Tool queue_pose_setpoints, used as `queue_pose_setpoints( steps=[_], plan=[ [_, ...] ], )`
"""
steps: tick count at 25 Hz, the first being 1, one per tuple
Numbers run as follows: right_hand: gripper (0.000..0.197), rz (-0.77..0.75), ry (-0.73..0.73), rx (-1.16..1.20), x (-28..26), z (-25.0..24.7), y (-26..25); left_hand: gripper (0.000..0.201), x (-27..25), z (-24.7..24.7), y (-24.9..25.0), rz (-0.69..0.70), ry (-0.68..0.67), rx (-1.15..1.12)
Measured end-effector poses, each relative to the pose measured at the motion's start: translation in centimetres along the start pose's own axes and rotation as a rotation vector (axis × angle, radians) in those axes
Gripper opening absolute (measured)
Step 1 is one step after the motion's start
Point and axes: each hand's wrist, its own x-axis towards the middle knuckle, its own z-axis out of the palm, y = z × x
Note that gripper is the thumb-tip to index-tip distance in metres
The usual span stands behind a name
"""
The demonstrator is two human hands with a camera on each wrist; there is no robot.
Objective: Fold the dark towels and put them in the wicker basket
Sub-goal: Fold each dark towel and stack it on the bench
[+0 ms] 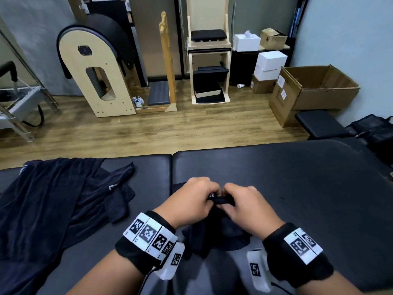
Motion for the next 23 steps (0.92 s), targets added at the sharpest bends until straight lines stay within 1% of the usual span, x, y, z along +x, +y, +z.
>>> queue_pose_setpoints(
  steps=[1, 3, 4, 6, 7, 9, 10, 11, 13, 14, 15, 17, 18, 19, 21, 22, 23],
  plan=[
    [0.022, 0.025, -0.020, -0.009, 0.0, -0.4, 0.6, 0.022, -0.2, -0.1, -0.4, -0.019, -0.035, 0.031],
    [0.022, 0.049, -0.024, -0.051, -0.3, -1.6, 1.5, 0.020, -0.7, -0.2, -1.3, -0.079, -0.150, 0.124],
    [0.024, 0.062, -0.001, -0.082, -0.5, -2.2, 1.8, 0.021, -0.9, -0.2, -1.7, -0.123, -0.202, 0.161],
    [0.028, 0.113, 0.061, -0.070, -0.7, -3.5, 2.2, 0.026, -1.1, -0.5, -2.3, -0.208, -0.243, 0.151],
    [0.029, 0.143, 0.076, -0.044, -0.7, -4.1, 2.5, 0.029, -1.3, -0.7, -2.9, -0.242, -0.244, 0.113],
    [0.029, 0.194, 0.075, -0.019, -0.9, -5.3, 3.3, 0.028, -1.7, -1.3, -3.6, -0.285, -0.224, 0.044],
    [0.030, 0.218, 0.058, -0.024, -1.0, -5.8, 3.7, 0.027, -1.9, -1.6, -3.9, -0.298, -0.194, 0.060],
    [0.031, 0.241, 0.032, -0.030, -1.1, -6.3, 4.2, 0.028, -1.9, -2.0, -4.3, -0.305, -0.158, 0.108],
    [0.031, 0.307, -0.022, 0.004, -1.5, -7.4, 4.9, 0.031, -2.1, -2.9, -4.9, -0.332, -0.134, 0.310],
    [0.031, 0.338, -0.044, 0.026, -1.8, -7.9, 5.2, 0.031, -2.2, -3.4, -5.1, -0.343, -0.127, 0.373],
    [0.029, 0.358, -0.071, 0.033, -2.0, -8.3, 5.4, 0.029, -2.2, -4.2, -5.2, -0.335, -0.114, 0.386],
    [0.022, 0.381, -0.164, 0.005, -2.0, -9.0, 6.1, 0.023, -1.9, -5.9, -5.2, -0.305, -0.081, 0.314],
    [0.020, 0.394, -0.225, -0.014, -1.8, -9.3, 6.4, 0.022, -1.5, -6.5, -5.1, -0.318, -0.055, 0.215],
    [0.018, 0.413, -0.283, -0.031, -1.3, -9.5, 6.6, 0.023, -0.8, -6.9, -5.0, -0.335, -0.010, 0.078],
    [0.018, 0.455, -0.358, -0.027, 0.3, -9.8, 7.0, 0.028, 0.9, -7.4, -5.3, -0.438, 0.111, -0.251],
    [0.019, 0.467, -0.375, -0.015, 1.4, -9.9, 7.0, 0.030, 2.0, -7.7, -5.7, -0.473, 0.167, -0.344],
    [0.019, 0.470, -0.377, -0.014, 3.0, -10.1, 6.8, 0.032, 3.3, -8.2, -6.3, -0.460, 0.221, -0.348]
  ],
)
